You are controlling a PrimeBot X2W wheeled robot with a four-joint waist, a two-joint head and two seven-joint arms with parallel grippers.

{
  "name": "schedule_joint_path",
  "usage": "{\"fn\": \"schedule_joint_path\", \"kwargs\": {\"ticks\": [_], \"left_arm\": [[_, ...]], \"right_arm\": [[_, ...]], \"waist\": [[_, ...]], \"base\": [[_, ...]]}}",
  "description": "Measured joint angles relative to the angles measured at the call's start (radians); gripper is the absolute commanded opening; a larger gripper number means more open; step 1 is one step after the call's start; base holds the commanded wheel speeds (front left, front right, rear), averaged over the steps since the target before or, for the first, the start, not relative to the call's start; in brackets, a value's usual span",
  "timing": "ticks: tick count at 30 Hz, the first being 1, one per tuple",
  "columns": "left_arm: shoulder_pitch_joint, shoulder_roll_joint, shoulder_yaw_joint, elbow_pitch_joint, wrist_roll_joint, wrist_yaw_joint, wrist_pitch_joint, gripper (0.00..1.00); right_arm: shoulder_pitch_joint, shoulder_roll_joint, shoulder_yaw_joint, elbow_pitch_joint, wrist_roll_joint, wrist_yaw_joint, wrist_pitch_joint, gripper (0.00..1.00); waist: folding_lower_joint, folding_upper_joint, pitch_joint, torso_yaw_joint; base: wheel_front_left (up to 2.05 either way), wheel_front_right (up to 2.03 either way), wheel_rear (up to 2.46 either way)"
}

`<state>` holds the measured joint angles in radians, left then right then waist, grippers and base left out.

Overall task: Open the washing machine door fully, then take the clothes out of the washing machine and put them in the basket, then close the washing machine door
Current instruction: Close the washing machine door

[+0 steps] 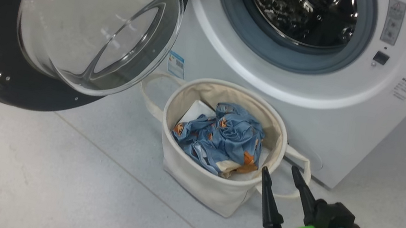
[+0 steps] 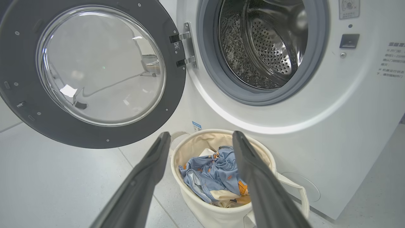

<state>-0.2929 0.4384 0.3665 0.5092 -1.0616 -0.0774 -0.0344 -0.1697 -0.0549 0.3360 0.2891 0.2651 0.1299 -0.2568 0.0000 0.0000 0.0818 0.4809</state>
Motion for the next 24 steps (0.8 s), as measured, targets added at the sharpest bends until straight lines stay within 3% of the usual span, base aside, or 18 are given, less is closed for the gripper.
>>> {"fn": "schedule_joint_path", "kwargs": {"ticks": [5,15,19,24], "left_arm": [[-0.145,0.062,0.044,0.158,-0.199,-0.029,0.244,0.0],[-0.352,0.157,0.096,0.42,-0.378,-0.037,0.523,0.0],[-0.445,0.191,0.098,0.472,-0.405,-0.038,0.596,0.0],[-0.546,0.217,0.091,0.516,-0.409,-0.039,0.599,0.0]], "right_arm": [[-0.026,-0.002,0.001,0.016,-0.029,0.0,0.0,1.0],[-0.058,-0.039,0.003,0.023,-0.048,0.0,0.0,1.0],[-0.07,-0.066,0.002,0.023,-0.065,0.0,0.0,1.0],[-0.072,-0.09,-0.007,0.002,-0.081,0.0,0.016,1.0]], "waist": [[0.0,0.0,0.036,-0.002],[0.0,0.0,0.091,-0.028],[0.0,0.0,0.121,-0.039],[0.0,0.0,0.164,-0.047]], "base": [[0.0,0.0,0.0],[0.0,0.0,0.0],[0.0,0.0,0.0],[0.0,0.0,0.0]]}}
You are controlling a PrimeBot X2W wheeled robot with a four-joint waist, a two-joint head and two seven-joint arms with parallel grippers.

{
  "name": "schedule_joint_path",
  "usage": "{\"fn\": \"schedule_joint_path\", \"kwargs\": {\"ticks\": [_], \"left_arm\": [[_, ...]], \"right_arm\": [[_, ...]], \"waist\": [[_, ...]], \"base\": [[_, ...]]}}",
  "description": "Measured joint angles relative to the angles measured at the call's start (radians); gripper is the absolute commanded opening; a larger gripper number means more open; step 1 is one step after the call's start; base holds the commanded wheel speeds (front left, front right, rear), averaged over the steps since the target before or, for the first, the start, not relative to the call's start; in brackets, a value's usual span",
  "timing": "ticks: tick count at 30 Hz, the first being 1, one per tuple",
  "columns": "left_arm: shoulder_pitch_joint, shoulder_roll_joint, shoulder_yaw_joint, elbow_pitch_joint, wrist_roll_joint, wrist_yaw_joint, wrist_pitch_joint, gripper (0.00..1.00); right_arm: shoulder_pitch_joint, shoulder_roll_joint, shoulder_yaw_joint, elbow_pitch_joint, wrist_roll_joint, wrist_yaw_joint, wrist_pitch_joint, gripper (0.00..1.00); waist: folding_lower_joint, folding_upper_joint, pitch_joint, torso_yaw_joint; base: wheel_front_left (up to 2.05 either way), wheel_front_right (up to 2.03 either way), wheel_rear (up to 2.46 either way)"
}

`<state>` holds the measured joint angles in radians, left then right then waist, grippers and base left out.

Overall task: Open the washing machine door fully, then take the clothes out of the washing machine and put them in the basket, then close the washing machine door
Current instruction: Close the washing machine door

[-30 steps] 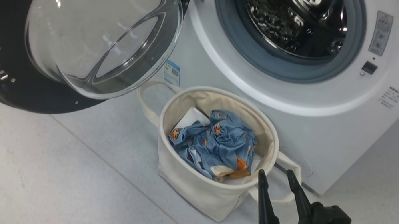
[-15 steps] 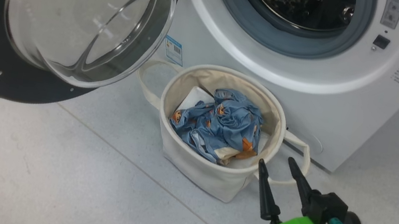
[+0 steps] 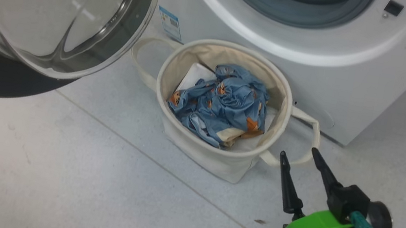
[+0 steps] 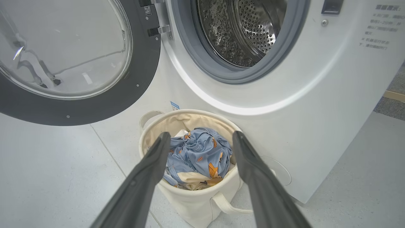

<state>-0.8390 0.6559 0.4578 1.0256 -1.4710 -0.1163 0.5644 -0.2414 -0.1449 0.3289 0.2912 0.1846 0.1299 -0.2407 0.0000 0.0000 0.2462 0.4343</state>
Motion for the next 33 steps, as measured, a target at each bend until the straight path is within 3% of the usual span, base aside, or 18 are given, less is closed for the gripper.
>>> {"fn": "schedule_joint_path", "kwargs": {"ticks": [6,20,27,33], "left_arm": [[-0.088,-0.021,-0.046,0.017,0.01,-0.007,0.013,0.0],[-0.133,-0.064,-0.087,0.012,0.026,-0.007,-0.073,0.0],[-0.119,-0.065,-0.15,-0.029,0.036,-0.007,-0.024,0.0],[-0.066,-0.083,-0.224,-0.108,0.041,-0.007,0.091,0.0]], "right_arm": [[-0.004,-0.026,-0.016,-0.053,-0.01,0.0,0.039,1.0],[-0.02,-0.056,-0.03,-0.13,-0.035,0.0,0.095,1.0],[-0.017,-0.055,-0.031,-0.126,-0.034,0.0,0.092,1.0],[-0.005,-0.044,-0.024,-0.094,-0.021,0.0,0.071,1.0]], "waist": [[0.0,0.0,0.052,0.003],[0.0,0.0,0.123,0.002],[0.0,0.0,0.095,0.01],[0.0,0.0,0.041,0.025]], "base": [[0.0,0.0,0.0],[0.0,0.0,0.0],[0.0,0.0,0.0],[0.0,0.0,0.0]]}}
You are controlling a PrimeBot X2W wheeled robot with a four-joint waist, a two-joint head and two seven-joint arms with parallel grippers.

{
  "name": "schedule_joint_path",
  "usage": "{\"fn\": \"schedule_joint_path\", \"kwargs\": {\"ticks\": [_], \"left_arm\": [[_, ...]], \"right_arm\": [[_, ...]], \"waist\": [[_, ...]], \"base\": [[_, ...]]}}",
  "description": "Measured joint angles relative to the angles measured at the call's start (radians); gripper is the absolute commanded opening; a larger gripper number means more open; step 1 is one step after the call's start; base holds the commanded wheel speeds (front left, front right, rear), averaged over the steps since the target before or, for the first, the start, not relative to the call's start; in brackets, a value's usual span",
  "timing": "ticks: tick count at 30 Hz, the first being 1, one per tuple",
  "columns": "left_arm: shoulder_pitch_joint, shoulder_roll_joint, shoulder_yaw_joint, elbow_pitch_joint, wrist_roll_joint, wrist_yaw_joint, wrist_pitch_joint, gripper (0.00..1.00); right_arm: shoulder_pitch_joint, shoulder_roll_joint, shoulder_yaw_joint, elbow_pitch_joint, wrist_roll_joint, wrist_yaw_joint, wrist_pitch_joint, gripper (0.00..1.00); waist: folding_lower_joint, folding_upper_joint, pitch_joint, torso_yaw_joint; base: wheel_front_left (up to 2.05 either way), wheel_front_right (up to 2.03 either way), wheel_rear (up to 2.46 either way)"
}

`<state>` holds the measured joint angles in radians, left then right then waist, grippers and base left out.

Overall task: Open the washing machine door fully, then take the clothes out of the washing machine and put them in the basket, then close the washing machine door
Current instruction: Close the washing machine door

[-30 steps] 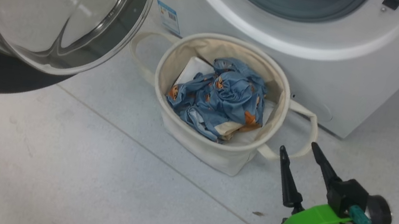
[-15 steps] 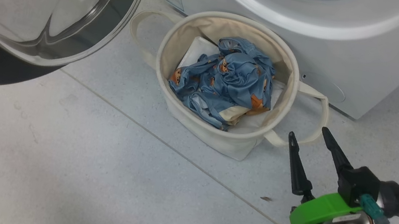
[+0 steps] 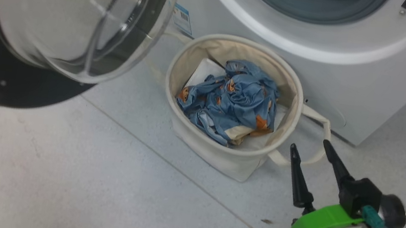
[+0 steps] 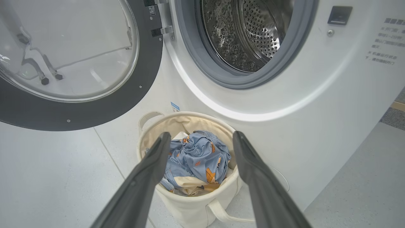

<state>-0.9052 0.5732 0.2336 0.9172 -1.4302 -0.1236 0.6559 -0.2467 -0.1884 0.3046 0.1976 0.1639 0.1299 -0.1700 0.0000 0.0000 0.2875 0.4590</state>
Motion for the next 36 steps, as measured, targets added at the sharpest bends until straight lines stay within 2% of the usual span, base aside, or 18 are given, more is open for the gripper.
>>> {"fn": "schedule_joint_path", "kwargs": {"ticks": [7,14,21,26,29,36], "left_arm": [[0.103,-0.06,-0.095,-0.112,0.004,0.0,0.072,0.0],[0.202,-0.071,-0.146,-0.26,0.004,0.0,0.129,0.0],[0.31,-0.152,-0.211,-0.481,-0.007,0.005,0.18,0.0],[0.381,-0.209,-0.245,-0.642,-0.008,0.045,0.178,0.0],[0.414,-0.25,-0.268,-0.71,-0.007,0.054,0.167,0.0],[0.461,-0.321,-0.284,-0.757,0.002,0.053,0.086,0.0]], "right_arm": [[0.016,0.037,0.017,0.049,0.019,0.0,-0.033,1.0],[0.028,0.058,0.02,0.091,0.033,0.0,-0.06,1.0],[0.031,0.079,0.01,0.116,0.041,0.0,-0.073,1.0],[0.05,0.089,-0.001,0.124,0.048,0.0,-0.078,1.0],[0.059,0.094,-0.003,0.129,0.049,0.0,-0.078,1.0],[0.073,0.11,-0.018,0.113,0.049,0.0,-0.079,1.0]], "waist": [[0.0,0.0,-0.073,0.006],[0.0,0.0,-0.129,-0.009],[0.0,0.0,-0.175,-0.032],[0.0,0.0,-0.203,-0.06],[0.0,0.0,-0.217,-0.087],[0.0,0.0,-0.241,-0.179]], "base": [[0.0,0.0,0.0],[0.0,0.0,0.0],[0.0,0.0,0.0],[0.0,0.0,0.0],[0.0,0.0,0.0],[0.0,0.0,0.0]]}}
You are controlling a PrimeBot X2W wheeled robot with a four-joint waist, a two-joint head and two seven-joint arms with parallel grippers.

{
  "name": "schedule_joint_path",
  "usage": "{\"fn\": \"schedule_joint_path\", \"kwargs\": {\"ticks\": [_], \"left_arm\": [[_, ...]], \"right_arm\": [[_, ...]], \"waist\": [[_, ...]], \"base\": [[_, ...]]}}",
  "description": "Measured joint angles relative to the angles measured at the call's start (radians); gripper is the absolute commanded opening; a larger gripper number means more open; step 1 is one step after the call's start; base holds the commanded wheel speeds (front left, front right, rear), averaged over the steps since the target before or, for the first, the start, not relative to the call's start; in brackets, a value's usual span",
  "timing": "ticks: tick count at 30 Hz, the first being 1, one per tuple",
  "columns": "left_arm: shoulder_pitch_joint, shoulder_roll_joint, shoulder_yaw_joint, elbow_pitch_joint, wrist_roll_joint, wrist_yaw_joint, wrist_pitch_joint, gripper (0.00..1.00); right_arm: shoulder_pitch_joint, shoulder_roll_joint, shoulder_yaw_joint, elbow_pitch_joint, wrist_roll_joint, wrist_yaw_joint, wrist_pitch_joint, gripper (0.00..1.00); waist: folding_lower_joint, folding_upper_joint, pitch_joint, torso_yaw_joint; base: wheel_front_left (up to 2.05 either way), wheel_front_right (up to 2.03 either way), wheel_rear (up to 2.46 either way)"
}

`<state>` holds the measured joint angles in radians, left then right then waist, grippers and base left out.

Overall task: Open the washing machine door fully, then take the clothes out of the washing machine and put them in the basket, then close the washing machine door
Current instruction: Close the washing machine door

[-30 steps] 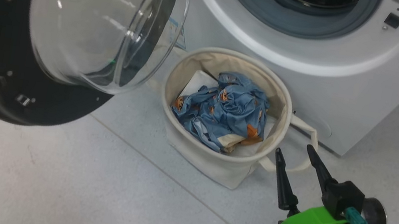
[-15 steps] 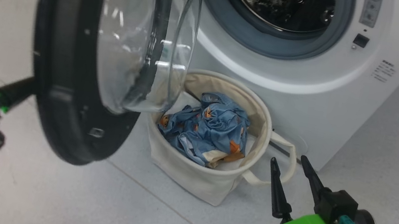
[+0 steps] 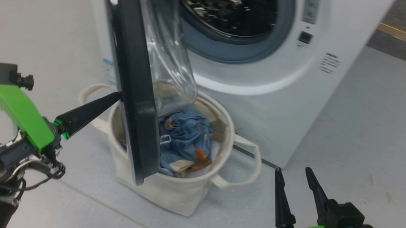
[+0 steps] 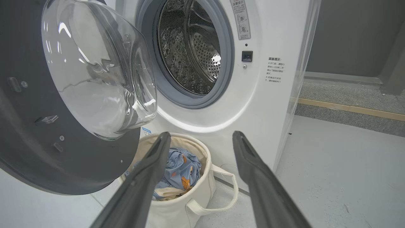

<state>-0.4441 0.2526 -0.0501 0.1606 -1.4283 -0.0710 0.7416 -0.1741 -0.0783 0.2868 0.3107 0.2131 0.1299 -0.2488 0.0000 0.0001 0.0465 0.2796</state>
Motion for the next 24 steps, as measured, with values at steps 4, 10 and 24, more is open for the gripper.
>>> {"fn": "schedule_joint_path", "kwargs": {"ticks": [4,10,24], "left_arm": [[0.007,-0.004,0.004,0.012,0.022,-0.005,-0.04,0.0],[0.001,-0.008,0.03,0.063,0.045,-0.027,-0.103,0.0],[-0.089,-0.002,0.068,0.142,0.061,-0.045,-0.208,0.0]], "right_arm": [[0.005,0.002,-0.014,-0.009,0.0,0.0,0.0,1.0],[0.018,0.002,-0.037,-0.025,-0.005,0.0,0.0,1.0],[0.014,0.005,-0.056,-0.055,-0.011,0.0,0.0,1.0]], "waist": [[0.0,0.0,-0.008,-0.07],[0.0,0.0,-0.006,-0.188],[0.0,0.0,0.044,-0.416]], "base": [[0.0,0.0,0.0],[0.0,0.0,0.0],[0.0,0.0,0.0]]}}
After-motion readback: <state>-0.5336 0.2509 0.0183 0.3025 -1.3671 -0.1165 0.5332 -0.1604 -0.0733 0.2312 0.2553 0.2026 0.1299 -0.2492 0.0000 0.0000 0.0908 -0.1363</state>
